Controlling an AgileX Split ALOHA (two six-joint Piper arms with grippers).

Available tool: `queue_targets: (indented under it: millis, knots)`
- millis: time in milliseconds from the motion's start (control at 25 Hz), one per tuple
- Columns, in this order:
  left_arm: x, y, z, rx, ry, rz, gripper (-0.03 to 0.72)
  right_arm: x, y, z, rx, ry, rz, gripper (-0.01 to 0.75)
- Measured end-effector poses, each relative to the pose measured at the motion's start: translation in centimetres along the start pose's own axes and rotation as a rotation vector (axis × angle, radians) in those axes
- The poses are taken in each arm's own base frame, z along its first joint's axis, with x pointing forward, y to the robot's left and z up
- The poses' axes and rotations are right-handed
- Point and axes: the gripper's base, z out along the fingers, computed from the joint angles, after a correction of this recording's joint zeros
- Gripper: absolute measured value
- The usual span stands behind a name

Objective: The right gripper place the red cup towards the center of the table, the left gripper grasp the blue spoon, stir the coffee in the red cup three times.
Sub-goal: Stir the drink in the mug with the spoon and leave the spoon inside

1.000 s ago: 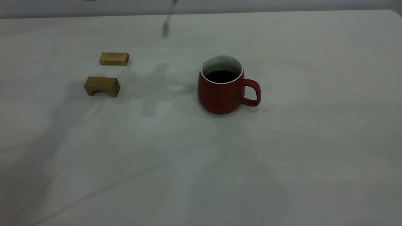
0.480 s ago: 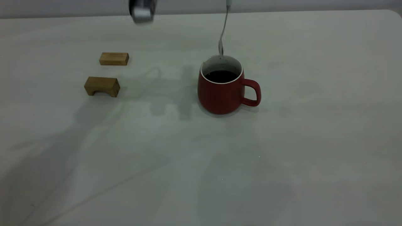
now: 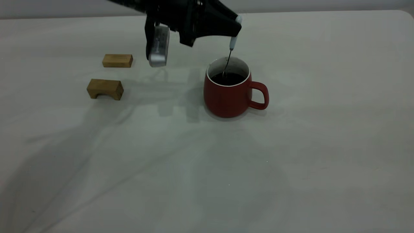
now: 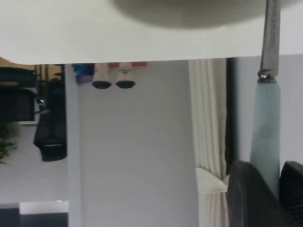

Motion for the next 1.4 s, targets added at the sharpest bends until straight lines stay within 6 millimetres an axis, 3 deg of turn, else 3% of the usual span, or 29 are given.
queue_targets:
  millis: [240, 360, 520, 680, 1000, 1240, 1400]
  knots:
    - [-0.3, 0.5, 0.5, -0.051, 0.097, -0.178, 0.175, 0.0, 0.0, 0.0, 0.0, 0.0, 0.0, 0.24]
    - [-0.1, 0.8, 0.3, -0.088, 0.05, -0.224, 0.175, 0.0, 0.0, 0.0, 0.0, 0.0, 0.0, 0.24]
    - [0.4, 0.3, -0.3, -0.069, -0.059, -0.132, 0.175, 0.0, 0.0, 0.0, 0.0, 0.0, 0.0, 0.24]
    - [0.5, 0.1, -0.4, -0.057, -0.055, -0.019, 0.175, 0.0, 0.0, 0.0, 0.0, 0.0, 0.0, 0.24]
    - [0.7, 1.1, -0.3, -0.171, -0.006, -0.088, 0.175, 0.0, 0.0, 0.0, 0.0, 0.0, 0.0, 0.24]
    - [0.0, 0.5, -0.4, -0.139, -0.1, 0.038, 0.175, 0.0, 0.0, 0.0, 0.0, 0.0, 0.0, 0.24]
    - [0.2, 0.5, -0.5, -0.144, -0.074, 0.077, 0.175, 0.0, 0.0, 0.0, 0.0, 0.0, 0.0, 0.24]
